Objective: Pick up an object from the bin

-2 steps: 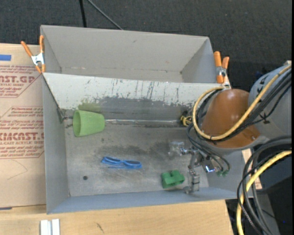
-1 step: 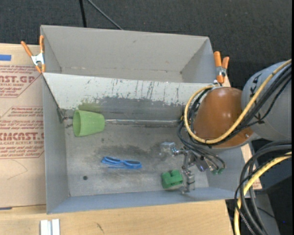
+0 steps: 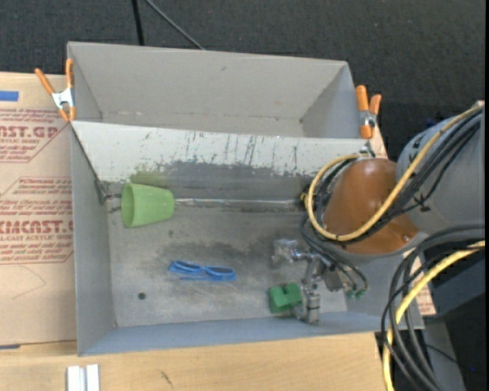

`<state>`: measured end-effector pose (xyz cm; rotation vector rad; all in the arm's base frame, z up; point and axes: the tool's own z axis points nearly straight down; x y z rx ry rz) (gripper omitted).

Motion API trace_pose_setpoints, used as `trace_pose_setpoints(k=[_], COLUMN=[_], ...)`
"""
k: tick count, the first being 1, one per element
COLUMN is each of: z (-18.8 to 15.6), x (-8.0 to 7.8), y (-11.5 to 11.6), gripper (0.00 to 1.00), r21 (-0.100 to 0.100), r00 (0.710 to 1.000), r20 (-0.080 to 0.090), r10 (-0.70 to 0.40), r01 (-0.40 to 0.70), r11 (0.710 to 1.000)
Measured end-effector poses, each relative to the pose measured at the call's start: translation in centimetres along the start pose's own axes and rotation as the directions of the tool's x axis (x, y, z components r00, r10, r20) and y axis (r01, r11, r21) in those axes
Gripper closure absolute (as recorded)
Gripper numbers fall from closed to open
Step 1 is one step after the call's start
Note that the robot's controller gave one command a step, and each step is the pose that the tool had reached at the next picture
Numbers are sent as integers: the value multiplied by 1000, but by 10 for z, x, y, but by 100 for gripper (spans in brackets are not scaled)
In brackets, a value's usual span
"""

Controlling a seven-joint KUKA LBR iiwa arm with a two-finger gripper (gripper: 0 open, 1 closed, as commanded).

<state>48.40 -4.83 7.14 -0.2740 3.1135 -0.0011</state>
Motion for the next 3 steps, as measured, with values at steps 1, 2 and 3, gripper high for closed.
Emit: trace_pose_setpoints(k=[1, 2, 3], z=[0, -1, -128], x=[-2, -1, -5], y=[1, 1, 0], gripper=[0, 100, 100], r21=[1, 1, 1], r00=[1000, 1000, 1000], r20=[5, 2, -7], r10=[0, -1, -1], r01=[0, 1, 1], r11=[1000, 1000, 1000])
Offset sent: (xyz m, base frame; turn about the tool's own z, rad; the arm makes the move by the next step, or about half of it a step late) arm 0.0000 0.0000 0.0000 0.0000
